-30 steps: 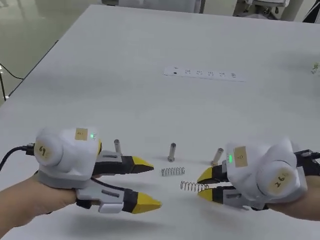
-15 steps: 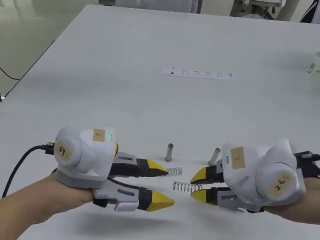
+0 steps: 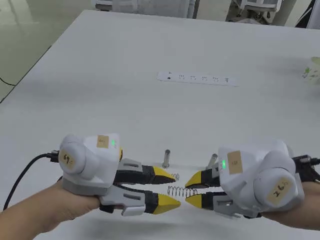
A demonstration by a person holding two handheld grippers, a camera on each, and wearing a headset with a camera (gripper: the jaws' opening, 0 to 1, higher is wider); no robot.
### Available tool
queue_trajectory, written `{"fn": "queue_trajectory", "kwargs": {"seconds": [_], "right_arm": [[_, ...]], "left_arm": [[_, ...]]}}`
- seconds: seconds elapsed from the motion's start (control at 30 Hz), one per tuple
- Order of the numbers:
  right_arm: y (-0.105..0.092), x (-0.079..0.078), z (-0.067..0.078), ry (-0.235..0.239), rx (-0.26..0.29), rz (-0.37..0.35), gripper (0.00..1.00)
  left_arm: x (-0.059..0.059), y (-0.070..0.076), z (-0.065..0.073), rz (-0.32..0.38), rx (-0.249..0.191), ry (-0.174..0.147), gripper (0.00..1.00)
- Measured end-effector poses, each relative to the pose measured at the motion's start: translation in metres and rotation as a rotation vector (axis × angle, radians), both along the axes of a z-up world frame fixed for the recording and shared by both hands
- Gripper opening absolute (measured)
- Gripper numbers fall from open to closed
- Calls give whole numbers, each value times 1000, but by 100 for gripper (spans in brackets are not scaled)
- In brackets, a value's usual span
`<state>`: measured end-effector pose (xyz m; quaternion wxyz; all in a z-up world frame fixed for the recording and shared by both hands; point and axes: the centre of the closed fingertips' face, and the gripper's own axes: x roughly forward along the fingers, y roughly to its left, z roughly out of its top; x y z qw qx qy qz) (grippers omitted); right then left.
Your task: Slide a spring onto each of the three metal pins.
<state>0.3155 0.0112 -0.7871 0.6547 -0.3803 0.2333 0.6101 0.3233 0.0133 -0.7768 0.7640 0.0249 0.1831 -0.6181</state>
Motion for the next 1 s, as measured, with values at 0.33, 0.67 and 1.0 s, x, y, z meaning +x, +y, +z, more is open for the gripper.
{"fn": "queue_trajectory", "kwargs": {"seconds": [0.33,0.67,1.0], "right_arm": [[2,-1,4,3,12,-1,7],[-1,-2,4,1,12,-3,7],[-1,-7,-3,24,13,-7,8]], "left_arm": [[-1,-3,3,-11,-8,-9,5],[-4,-6,3,-34,-15,-17,3],[-10,-6,-3,-85,-4,9,2]]}}
